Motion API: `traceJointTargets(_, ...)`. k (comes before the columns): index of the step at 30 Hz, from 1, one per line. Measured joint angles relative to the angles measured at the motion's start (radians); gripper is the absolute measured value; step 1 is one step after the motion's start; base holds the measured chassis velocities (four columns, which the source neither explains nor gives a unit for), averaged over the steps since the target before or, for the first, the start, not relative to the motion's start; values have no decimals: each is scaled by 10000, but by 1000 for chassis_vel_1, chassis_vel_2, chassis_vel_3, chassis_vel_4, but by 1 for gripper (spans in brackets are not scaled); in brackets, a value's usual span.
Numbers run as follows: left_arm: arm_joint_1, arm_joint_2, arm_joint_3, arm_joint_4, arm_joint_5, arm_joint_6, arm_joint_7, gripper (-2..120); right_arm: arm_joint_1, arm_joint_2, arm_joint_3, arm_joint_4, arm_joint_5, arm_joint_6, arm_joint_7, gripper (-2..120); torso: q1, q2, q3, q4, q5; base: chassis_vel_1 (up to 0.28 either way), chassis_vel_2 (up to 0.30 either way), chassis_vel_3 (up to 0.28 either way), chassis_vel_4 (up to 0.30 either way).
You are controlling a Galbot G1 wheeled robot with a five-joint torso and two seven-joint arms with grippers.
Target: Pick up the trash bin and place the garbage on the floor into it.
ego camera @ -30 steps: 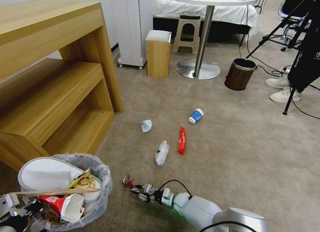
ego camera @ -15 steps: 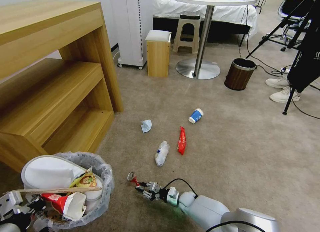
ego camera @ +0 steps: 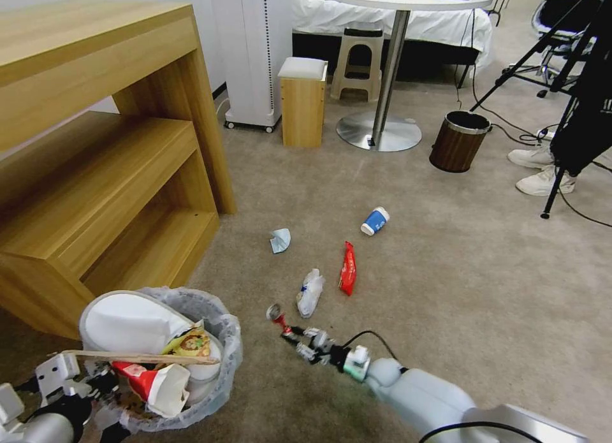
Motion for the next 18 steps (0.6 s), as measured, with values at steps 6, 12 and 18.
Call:
traceJointTargets(6, -256, 320, 386, 0, 24, 63, 29, 0, -116, -1263, 575, 1182, 207, 0, -9, 22, 0, 0, 0, -3, -5, 0, 0, 0, 0)
traceJointTargets(12, -628, 694, 590, 1, -128, 79, 100, 0, -199, -1990, 919, 2223, 414, -1, -17, 22, 0, 0, 0, 0, -6, 0, 0, 0, 0)
traceJointTargets(18, -1229, 1426, 836, 468, -427, 82, 649, 0, -251, -2842, 1254, 3961, 697, -15, 274, 22, 0, 0, 0, 1, -8, 0, 0, 0, 0)
